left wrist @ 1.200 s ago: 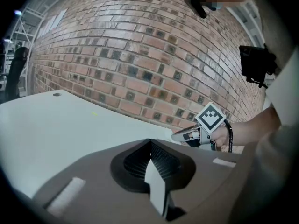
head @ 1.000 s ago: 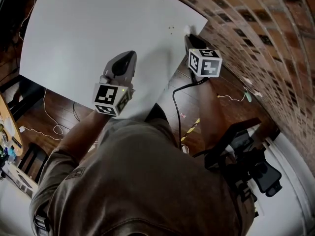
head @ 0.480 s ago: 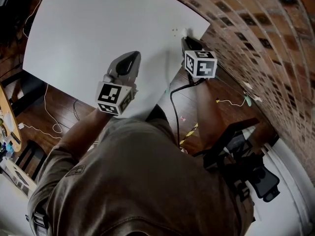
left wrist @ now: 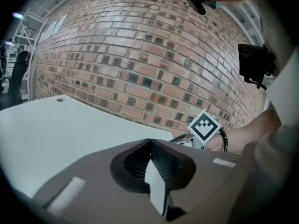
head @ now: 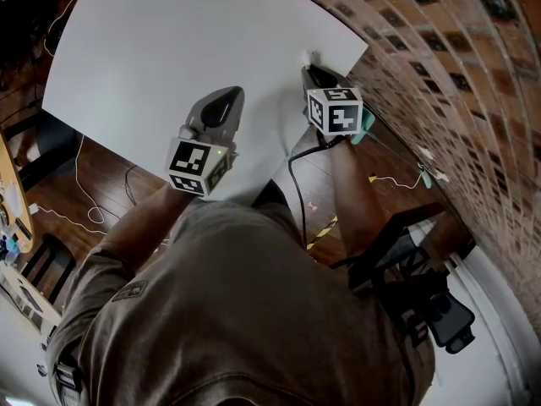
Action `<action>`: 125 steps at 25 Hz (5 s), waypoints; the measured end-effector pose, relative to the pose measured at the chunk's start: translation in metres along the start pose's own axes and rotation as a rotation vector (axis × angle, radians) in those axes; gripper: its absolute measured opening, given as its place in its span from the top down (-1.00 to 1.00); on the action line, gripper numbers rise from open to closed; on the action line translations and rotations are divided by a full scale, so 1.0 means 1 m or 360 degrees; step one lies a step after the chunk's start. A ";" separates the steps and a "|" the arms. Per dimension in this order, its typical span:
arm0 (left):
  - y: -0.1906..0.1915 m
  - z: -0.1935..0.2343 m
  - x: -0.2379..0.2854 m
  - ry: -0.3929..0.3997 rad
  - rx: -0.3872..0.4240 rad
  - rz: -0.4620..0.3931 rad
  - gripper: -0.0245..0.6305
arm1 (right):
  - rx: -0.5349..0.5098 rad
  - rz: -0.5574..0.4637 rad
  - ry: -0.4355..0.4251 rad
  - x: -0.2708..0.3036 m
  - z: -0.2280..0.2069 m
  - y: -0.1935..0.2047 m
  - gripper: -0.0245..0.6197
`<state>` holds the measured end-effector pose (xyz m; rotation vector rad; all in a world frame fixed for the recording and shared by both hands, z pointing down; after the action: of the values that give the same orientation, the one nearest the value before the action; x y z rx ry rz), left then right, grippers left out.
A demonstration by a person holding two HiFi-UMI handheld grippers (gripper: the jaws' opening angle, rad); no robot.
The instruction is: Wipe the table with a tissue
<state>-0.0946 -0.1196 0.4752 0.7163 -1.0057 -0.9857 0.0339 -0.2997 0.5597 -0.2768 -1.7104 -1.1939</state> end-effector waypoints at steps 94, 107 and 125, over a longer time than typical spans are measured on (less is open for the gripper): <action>-0.001 -0.004 -0.015 -0.0061 0.0029 -0.0019 0.92 | 0.0147 -0.0009 0.0090 -0.001 -0.034 0.004 0.73; -0.005 0.005 -0.030 -0.0118 0.0046 -0.0006 0.92 | 0.0002 -0.0033 -0.0140 0.013 0.042 -0.012 0.73; -0.004 -0.023 -0.004 0.0016 0.0113 0.0052 0.92 | 0.0234 -0.0052 0.0100 -0.015 -0.048 0.024 0.73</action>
<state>-0.0758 -0.1166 0.4618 0.7605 -1.0448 -0.9213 0.0848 -0.3215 0.5630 -0.1214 -1.7433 -1.0825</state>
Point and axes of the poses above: the fingertips, and each gripper's own axes: x forward along the fingers, z to its left, y out of its underside, the point moved 7 cm from there along -x, backward along the fingers, and after that the axes turned 12 degrees about y, right-handed, at the moved point
